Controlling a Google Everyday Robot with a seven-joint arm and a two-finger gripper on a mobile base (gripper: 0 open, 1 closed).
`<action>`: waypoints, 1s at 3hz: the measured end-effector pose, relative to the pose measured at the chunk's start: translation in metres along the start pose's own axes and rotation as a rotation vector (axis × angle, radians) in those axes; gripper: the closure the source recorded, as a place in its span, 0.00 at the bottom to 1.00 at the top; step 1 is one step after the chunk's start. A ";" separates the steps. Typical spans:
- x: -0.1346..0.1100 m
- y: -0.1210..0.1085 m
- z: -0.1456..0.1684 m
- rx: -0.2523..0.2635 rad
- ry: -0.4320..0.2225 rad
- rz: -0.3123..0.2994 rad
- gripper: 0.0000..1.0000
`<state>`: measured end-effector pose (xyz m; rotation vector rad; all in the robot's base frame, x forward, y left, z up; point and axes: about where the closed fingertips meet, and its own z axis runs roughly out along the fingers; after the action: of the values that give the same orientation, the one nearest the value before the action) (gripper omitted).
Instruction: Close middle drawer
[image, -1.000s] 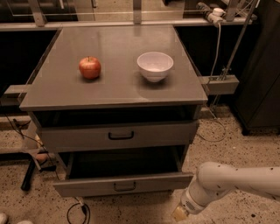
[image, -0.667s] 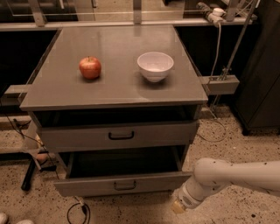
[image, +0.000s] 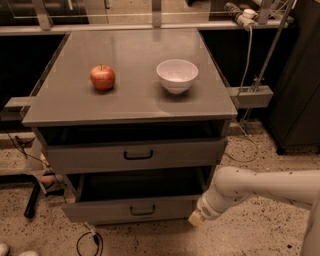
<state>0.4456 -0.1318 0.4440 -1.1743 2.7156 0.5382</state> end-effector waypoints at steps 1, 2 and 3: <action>-0.020 -0.011 0.007 0.009 -0.016 0.000 1.00; -0.039 -0.019 0.012 0.022 -0.021 -0.008 1.00; -0.054 -0.023 0.013 0.035 -0.019 -0.018 1.00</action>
Offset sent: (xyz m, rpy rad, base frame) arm 0.0625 0.0288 -0.0061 -0.0043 -0.0525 -0.0038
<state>0.4996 -0.1048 0.4394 -1.1778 2.6847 0.4949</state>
